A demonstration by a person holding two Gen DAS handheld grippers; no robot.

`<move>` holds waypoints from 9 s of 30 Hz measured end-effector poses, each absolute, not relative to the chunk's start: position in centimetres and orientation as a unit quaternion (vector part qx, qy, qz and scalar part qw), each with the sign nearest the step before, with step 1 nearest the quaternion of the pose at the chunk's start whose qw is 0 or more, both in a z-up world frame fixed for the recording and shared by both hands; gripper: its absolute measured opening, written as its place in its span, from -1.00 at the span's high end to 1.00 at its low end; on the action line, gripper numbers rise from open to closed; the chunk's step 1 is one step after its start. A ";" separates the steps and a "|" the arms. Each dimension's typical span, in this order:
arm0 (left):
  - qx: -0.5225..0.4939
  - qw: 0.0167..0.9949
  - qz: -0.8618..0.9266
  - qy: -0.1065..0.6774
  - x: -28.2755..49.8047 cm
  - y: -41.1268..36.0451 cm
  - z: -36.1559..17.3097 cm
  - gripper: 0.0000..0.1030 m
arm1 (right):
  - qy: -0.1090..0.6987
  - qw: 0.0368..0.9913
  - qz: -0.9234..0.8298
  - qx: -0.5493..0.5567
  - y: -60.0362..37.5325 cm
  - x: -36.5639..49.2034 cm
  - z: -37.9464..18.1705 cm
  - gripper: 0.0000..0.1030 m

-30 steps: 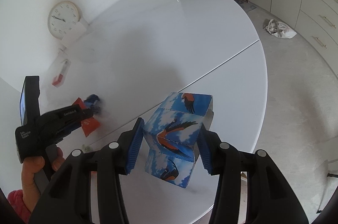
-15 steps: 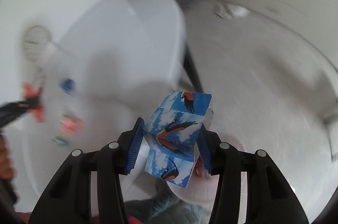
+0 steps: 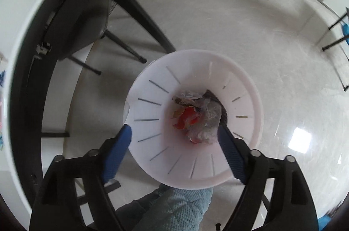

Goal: Collect trash
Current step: 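Drop the box into the bin with the right tool while the left tool drops the red wrapper, then return to the table and grasp the crumpled pink paper with the right tool, then grasp the crumpled yellow paper with the left tool while the right tool holds the pink paper, then drop the pink paper into the bin with the right tool while the left tool drops the yellow paper, then return to the table and grasp the crumpled green paper with the left tool, then grasp the crumpled blue paper with the right tool while the left tool holds the green paper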

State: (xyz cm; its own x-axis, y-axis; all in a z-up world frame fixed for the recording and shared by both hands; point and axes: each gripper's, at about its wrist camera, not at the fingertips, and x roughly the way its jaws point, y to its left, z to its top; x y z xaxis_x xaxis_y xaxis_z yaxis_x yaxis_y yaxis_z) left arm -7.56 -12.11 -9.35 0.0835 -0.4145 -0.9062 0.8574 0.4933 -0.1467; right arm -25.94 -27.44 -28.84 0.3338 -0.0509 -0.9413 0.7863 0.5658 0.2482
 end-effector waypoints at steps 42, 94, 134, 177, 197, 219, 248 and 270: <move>0.139 0.825 -0.320 0.445 -1.5 -2.9 -2.9 -0.85 | 0.411 0.880 -0.127 0.199 -25.3 -20.5 -4.8 -0.95; 0.010 0.826 -0.114 0.552 0.4 0.7 -15.7 -0.63 | 0.516 0.827 0.223 -0.003 -14.6 -4.1 -12.7 0.18; 0.204 0.721 -0.447 0.488 -5.2 -15.6 -11.2 0.02 | 0.469 0.823 -0.175 0.271 -26.5 -26.0 -15.5 0.14; 0.383 0.572 -0.498 0.527 -17.2 -26.2 -24.2 -0.65 | 0.464 0.697 -0.393 0.381 -32.9 -40.5 -23.1 -0.94; 0.243 0.713 -0.447 0.484 -8.3 -19.0 -9.6 -0.85 | 0.412 0.808 -0.317 0.276 -30.7 -31.4 -9.7 -0.95; 0.083 0.809 -0.179 0.554 3.9 -4.6 -14.4 -0.85 | 0.456 0.871 -0.075 0.166 -22.9 -12.9 -7.2 -0.95; 0.072 0.808 -0.103 0.576 5.8 -6.2 -18.0 0.49 | 0.496 0.860 0.020 0.121 -22.6 -6.2 -8.6 -0.95; -0.053 0.826 0.051 0.559 0.0 9.4 -11.7 0.49 | 0.560 0.789 0.223 -0.122 -6.7 12.4 -15.8 -0.70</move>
State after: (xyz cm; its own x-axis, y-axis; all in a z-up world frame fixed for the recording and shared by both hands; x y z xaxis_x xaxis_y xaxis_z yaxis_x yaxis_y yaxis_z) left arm -0.01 9.39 -11.66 0.3707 0.0250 -0.9284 -0.1440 0.9891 -0.0308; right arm 12.39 -6.70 -15.78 0.2733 0.2158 -0.9374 -0.4880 0.8709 0.0582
